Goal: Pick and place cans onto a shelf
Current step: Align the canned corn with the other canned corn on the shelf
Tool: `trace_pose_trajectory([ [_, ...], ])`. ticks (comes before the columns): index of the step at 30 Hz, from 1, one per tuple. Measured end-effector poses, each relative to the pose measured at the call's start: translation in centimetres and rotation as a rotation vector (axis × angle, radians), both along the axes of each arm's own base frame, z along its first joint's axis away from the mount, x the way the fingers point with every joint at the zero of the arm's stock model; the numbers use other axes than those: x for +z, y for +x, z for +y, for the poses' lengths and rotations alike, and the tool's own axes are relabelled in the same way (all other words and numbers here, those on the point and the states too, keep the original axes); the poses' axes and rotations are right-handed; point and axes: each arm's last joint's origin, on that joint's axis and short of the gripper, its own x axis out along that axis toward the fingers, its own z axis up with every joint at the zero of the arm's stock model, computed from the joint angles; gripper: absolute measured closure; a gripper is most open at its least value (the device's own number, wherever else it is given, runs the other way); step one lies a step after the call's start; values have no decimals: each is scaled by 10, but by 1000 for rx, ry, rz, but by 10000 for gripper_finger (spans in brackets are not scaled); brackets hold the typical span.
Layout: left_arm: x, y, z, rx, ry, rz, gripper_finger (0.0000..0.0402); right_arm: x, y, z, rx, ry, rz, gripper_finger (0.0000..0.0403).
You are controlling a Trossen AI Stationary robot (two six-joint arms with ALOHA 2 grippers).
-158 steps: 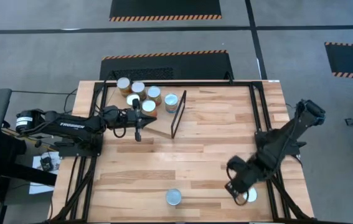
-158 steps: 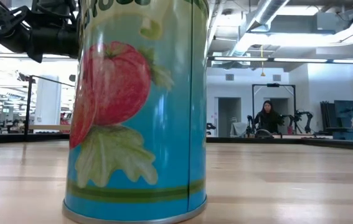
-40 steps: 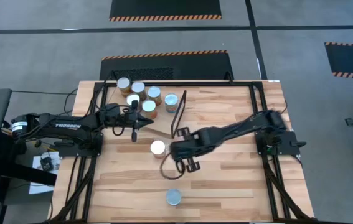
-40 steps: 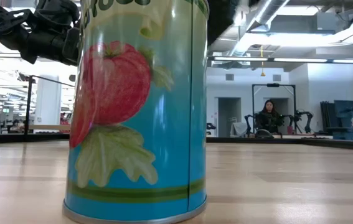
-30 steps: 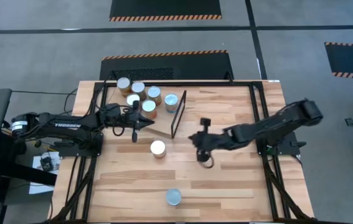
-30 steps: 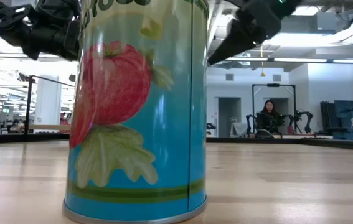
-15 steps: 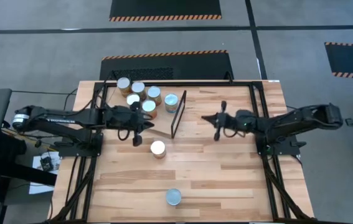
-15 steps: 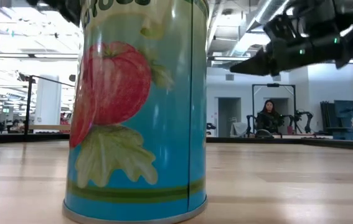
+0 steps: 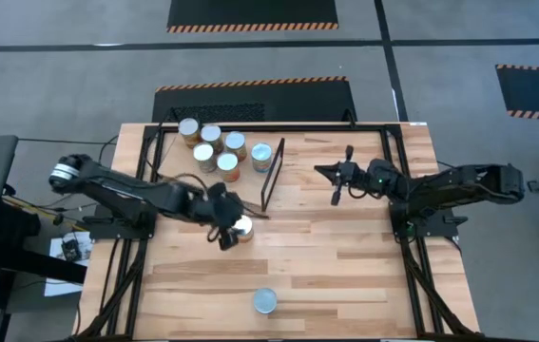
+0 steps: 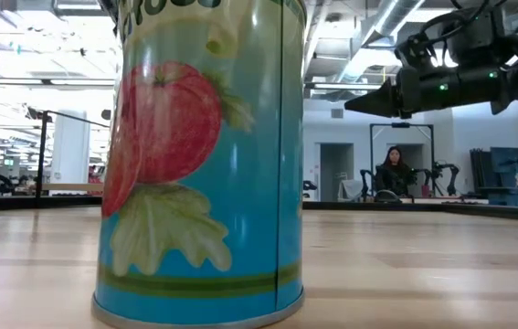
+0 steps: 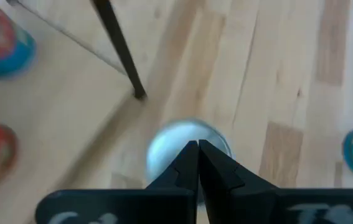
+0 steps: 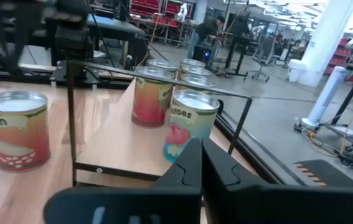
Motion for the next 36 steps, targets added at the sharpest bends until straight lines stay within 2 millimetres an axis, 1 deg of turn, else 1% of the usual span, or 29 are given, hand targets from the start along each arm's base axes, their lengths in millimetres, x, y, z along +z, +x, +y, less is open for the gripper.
trace_pose_trajectory([
  [4,-21,10,-9,17,-24,129,401,0,-1,-2,-11,-1,-2,387],
  [8,-36,12,-12,28,-31,222,401,0,-1,-3,-18,-1,-1,389],
  [12,-35,6,-10,52,7,271,401,0,-1,-3,-17,-1,-1,390],
  [22,-22,-23,6,115,156,398,401,0,-1,-3,-17,-1,-2,389],
  [23,-20,-25,8,123,157,402,401,0,-1,-3,-17,-1,-2,389],
  [25,-14,-25,11,149,122,355,401,0,-1,-3,-18,-1,-3,388],
  [27,-9,-21,10,163,39,273,401,0,-1,-3,-18,-2,-5,386],
  [30,-3,-11,5,131,-61,163,398,1,-1,-3,-18,-2,-6,386],
  [32,-2,-9,1,111,-79,132,388,1,-1,-3,-18,-2,-5,387],
  [34,-6,-4,-2,107,-74,123,373,0,-1,-3,-18,-2,-5,389],
  [36,-10,-5,-3,107,-60,150,354,0,-1,-3,-18,-2,-3,389],
])
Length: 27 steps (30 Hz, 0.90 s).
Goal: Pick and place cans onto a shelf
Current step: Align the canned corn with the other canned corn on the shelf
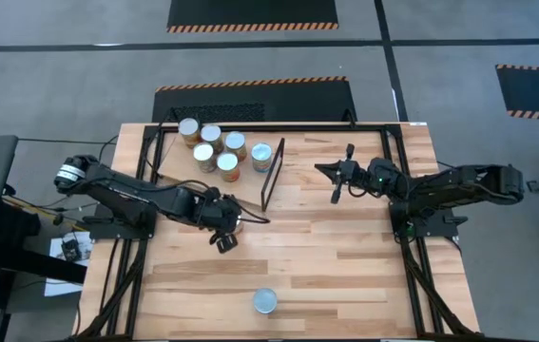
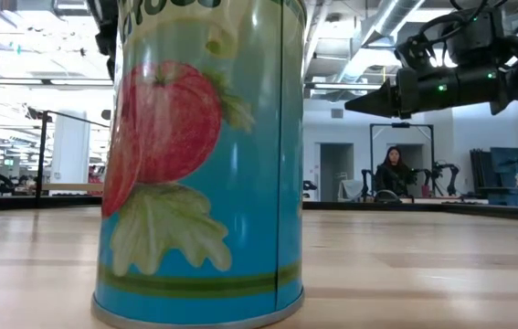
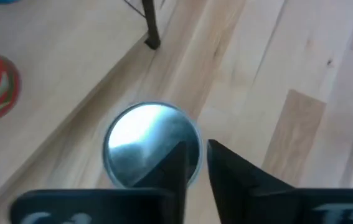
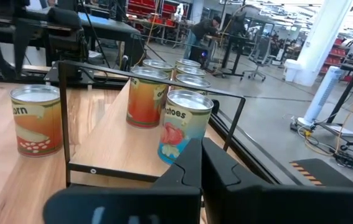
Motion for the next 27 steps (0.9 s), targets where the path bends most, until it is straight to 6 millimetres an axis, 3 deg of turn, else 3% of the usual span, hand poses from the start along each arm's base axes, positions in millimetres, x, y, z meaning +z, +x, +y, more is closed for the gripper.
trace_pose_trajectory([
  [8,-12,11,-5,-3,27,9,286,-1,0,0,-1,1,8,387],
  [16,-25,19,-7,0,57,69,267,-1,0,0,-1,0,10,386],
  [21,-31,20,-7,-4,94,116,294,-1,0,0,-1,1,11,387],
  [27,-28,18,-9,-107,132,174,385,-1,0,0,-1,-3,14,387],
])
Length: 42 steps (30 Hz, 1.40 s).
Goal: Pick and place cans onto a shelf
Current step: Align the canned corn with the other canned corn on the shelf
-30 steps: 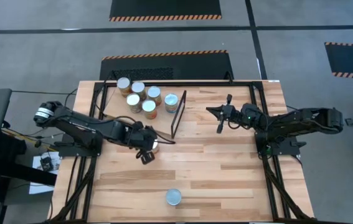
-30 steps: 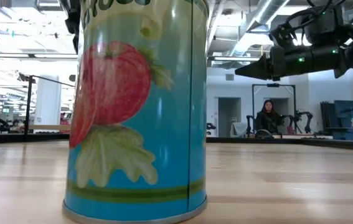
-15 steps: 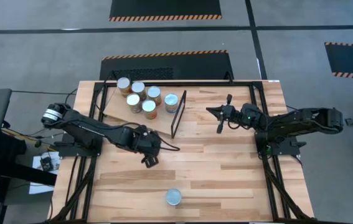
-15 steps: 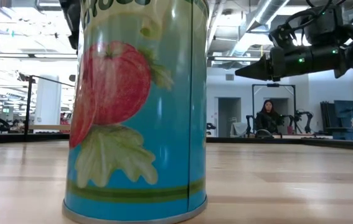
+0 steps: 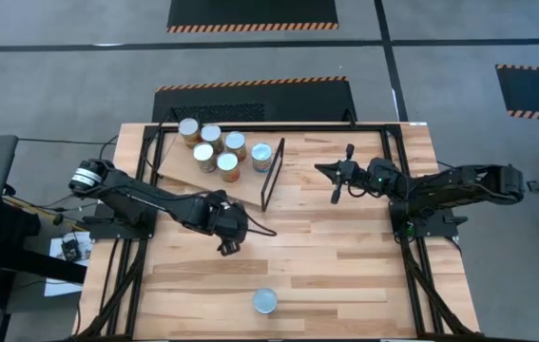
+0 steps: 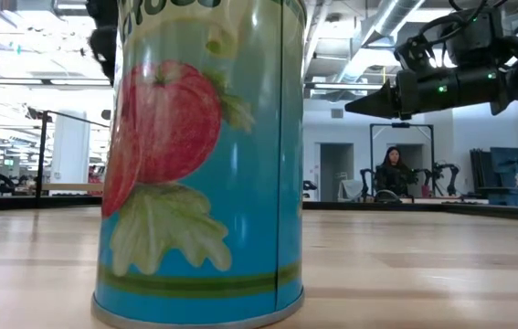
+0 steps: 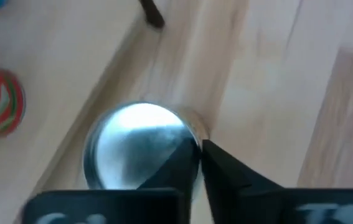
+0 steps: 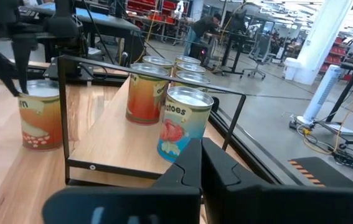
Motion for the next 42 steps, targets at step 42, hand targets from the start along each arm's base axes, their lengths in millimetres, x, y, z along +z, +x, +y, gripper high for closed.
trace_pose_trajectory([
  [42,21,5,-21,-33,99,156,267,-2,0,-1,-7,-3,26,386],
])
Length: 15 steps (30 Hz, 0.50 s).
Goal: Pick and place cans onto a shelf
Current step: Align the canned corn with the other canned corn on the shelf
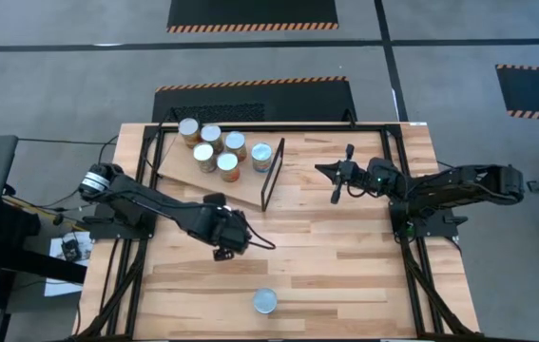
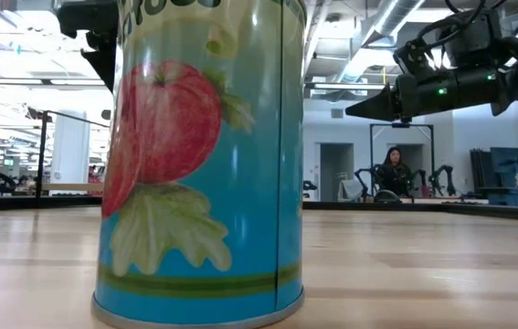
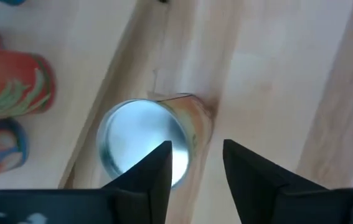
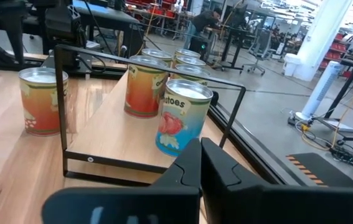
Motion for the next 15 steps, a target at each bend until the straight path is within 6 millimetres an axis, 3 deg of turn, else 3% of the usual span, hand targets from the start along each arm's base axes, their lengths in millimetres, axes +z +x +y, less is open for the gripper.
trace_pose_trajectory([
  [5,-2,-1,2,39,15,-4,284,0,0,0,0,0,0,389],
  [15,-27,-9,9,63,49,27,293,0,0,0,0,1,0,388],
])
